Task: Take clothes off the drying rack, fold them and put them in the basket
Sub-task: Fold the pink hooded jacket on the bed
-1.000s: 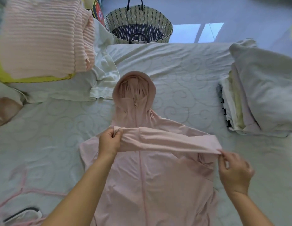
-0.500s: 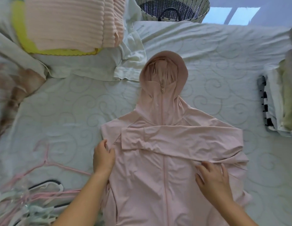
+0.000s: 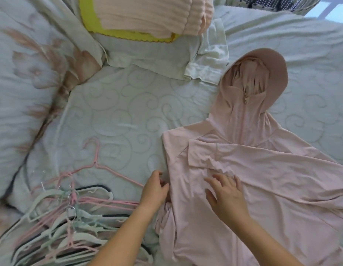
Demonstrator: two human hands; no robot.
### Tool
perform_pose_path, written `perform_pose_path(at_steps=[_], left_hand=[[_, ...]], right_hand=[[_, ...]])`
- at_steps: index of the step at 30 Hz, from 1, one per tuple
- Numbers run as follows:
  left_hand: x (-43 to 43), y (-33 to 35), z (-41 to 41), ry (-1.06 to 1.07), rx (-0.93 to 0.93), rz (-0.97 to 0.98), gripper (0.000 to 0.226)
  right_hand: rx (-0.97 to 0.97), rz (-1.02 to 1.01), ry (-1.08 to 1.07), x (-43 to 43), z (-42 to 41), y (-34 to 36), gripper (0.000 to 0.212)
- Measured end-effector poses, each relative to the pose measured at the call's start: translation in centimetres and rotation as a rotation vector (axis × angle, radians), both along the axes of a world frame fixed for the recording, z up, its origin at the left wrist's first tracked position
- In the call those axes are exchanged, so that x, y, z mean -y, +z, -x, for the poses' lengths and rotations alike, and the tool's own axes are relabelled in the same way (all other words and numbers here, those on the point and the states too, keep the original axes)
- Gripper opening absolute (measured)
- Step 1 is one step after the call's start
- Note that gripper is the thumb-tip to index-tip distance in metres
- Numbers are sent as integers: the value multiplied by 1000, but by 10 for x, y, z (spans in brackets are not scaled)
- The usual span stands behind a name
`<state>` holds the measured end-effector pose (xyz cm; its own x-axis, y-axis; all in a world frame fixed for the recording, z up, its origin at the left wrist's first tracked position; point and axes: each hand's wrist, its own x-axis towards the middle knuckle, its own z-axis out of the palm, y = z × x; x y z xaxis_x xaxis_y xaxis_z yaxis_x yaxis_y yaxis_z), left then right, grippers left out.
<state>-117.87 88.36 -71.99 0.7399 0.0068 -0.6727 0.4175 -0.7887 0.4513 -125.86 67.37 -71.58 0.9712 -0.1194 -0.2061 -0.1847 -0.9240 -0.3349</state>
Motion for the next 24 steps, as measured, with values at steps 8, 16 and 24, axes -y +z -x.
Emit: perform_pose_path(at_steps=[8,16,24], left_hand=[[-14,-2,27,-82,-169,-14,12],[-36,21,26,182,138,97,16],[-83,73,-39,348,487,256,10]], right_hand=[[-59,-101,13,-49,-17,2,33],[-83,-111,34,-58,-18,9,36],[-123,-143,48,-73,-28,19,36]])
